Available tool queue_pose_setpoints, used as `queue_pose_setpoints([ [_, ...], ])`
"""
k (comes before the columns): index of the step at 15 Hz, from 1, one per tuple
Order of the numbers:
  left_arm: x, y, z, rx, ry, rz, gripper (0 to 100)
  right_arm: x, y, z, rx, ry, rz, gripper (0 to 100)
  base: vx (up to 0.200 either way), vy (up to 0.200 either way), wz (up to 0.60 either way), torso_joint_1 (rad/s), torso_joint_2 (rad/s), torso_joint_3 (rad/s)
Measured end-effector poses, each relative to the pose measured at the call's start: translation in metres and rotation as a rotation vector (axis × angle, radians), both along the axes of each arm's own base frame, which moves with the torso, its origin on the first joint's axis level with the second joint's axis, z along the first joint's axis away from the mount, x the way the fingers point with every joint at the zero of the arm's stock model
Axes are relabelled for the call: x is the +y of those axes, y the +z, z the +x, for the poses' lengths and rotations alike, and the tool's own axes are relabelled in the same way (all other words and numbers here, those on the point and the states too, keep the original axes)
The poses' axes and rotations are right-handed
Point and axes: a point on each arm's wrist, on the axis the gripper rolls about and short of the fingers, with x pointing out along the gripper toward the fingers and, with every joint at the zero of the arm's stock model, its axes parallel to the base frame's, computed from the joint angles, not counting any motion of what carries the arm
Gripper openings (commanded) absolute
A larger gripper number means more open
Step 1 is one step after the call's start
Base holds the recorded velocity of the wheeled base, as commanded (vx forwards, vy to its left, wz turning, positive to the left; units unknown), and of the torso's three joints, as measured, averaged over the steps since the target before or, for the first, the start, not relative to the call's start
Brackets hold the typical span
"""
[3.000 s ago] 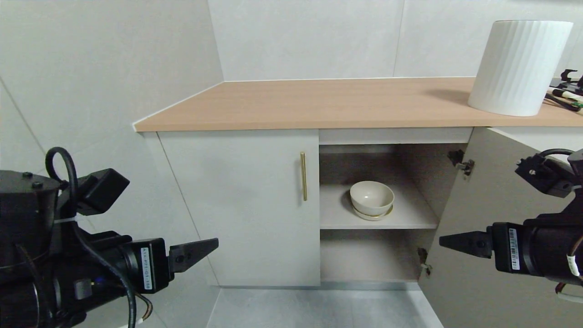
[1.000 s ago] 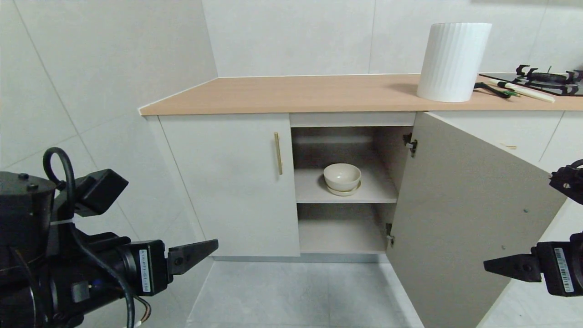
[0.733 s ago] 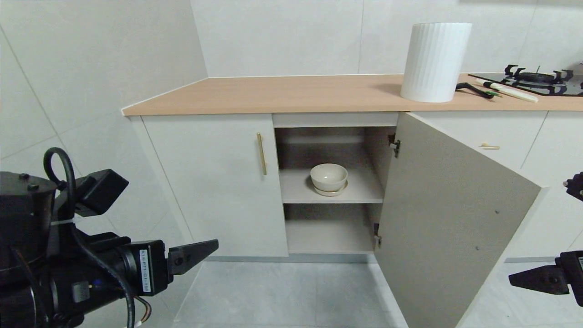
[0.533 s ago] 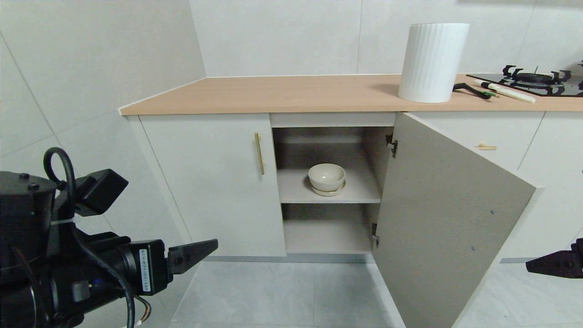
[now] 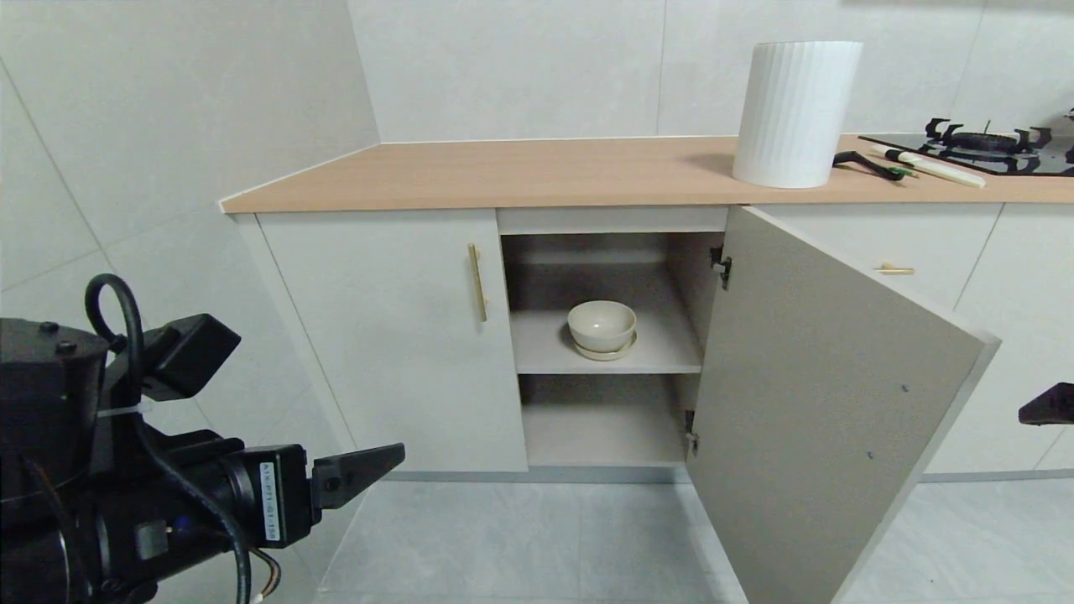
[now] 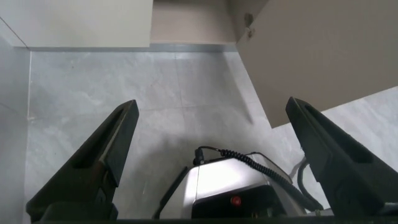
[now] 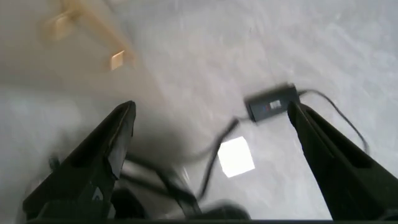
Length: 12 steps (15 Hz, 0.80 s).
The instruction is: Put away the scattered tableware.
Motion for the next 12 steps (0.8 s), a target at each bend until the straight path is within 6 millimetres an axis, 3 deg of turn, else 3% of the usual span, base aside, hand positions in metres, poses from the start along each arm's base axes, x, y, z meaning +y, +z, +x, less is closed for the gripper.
queue_pose_setpoints([
  [4,0.0,0.0,0.0,0.001,-0.001,0.0,100,-0.012,-0.012,0.032,-0.032,-0.047,0.053,100,0.0,0.0,0.0,0.0,0.0,0.0],
  [12,0.0,0.0,0.0,0.001,0.0,0.0,100,-0.009,-0.035,0.063,-0.021,-0.062,0.158,100,0.0,0.0,0.0,0.0,0.0,0.0],
])
